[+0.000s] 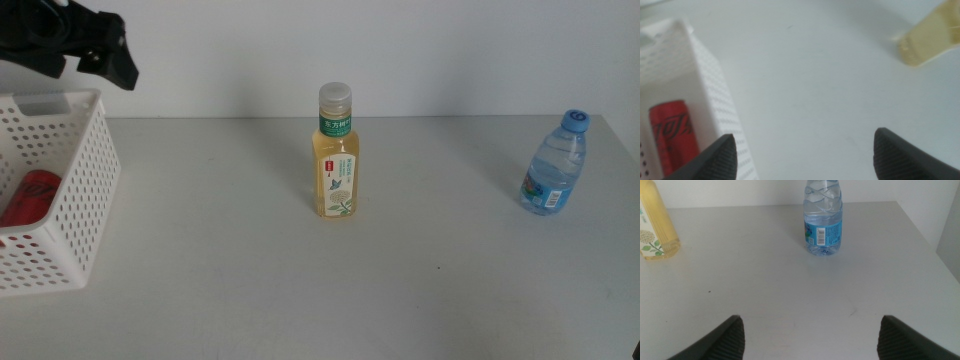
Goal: Use arms to grab the bottles and put them into the dustbin to the left of the table.
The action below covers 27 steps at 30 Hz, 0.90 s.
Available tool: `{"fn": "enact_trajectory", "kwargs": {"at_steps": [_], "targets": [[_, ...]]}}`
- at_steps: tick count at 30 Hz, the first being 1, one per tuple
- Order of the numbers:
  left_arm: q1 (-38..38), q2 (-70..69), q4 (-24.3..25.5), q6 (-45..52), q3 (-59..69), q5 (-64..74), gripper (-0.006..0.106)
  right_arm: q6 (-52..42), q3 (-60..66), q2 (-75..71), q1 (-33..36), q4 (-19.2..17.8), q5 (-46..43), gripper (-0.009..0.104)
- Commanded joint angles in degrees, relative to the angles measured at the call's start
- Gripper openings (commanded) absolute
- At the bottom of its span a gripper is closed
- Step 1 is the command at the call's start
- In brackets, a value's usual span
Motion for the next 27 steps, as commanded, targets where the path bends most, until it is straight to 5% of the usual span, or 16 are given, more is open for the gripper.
{"fn": "enact_trajectory", "kwargs": {"at_steps": [1,13,27], "targets": [[-3.51,-3.95,0.43,-2.4,-1.05,-3.04,0.094,-0.51,-0.57,-1.2,-0.39,-0.29,-4.09,0.068],[-23.4,-22.21,10.46,-13.59,28.59,-38.12,0.093,-0.51,-0.57,-1.2,-0.39,-0.29,-4.09,0.068],[-27.12,-27.64,10.74,-15.2,62.05,-81.32,0.093,-0.51,-0.57,-1.2,-0.39,-0.29,-4.09,0.068]]}}
